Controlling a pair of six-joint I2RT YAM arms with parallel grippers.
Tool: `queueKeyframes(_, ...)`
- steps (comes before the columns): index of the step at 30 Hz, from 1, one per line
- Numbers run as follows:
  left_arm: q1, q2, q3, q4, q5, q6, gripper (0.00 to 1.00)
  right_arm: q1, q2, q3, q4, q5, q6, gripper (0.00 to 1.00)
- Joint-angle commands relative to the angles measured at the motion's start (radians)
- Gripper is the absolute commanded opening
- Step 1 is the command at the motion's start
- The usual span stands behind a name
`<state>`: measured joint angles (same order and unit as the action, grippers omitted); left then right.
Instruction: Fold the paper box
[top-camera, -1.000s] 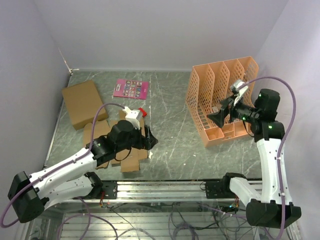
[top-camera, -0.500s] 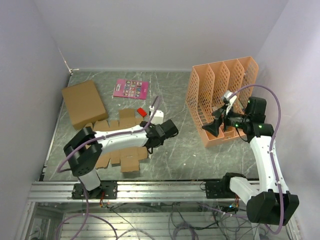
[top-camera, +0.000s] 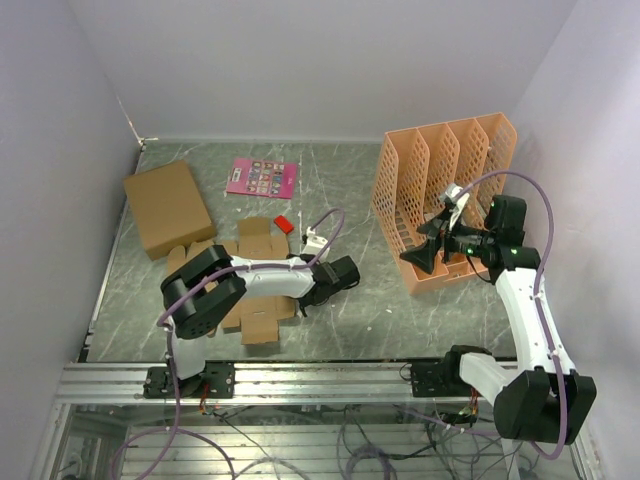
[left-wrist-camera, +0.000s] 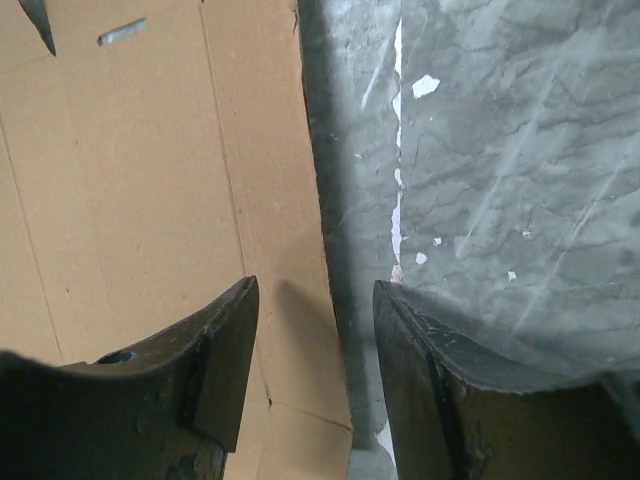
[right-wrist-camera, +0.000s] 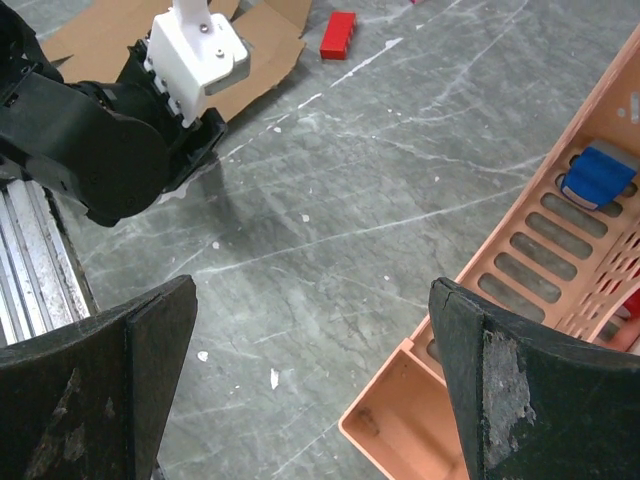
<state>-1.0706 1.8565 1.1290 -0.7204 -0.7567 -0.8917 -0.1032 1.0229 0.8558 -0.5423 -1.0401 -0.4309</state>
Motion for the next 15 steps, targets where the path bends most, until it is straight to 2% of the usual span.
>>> queueKeyframes(1,-0.005,0.005,-0.033,0.025,-0.039,-0.052,0.58,0.007,-0.013,-0.023,0.042,-0.039,0.005,1.0)
queueKeyframes(5,-0.007,-0.013,-0.048,0.034,-0.048,-0.056,0.48,0.006,0.0,-0.035,0.053,-0.054,0.01,1.0)
queueKeyframes(12,-0.023,-0.035,-0.064,0.045,-0.04,-0.069,0.09,0.006,0.011,-0.055,0.057,-0.075,0.011,1.0)
queueKeyframes(15,-0.067,-0.06,-0.038,0.008,-0.058,-0.08,0.07,0.008,0.023,-0.064,0.064,-0.101,0.021,1.0)
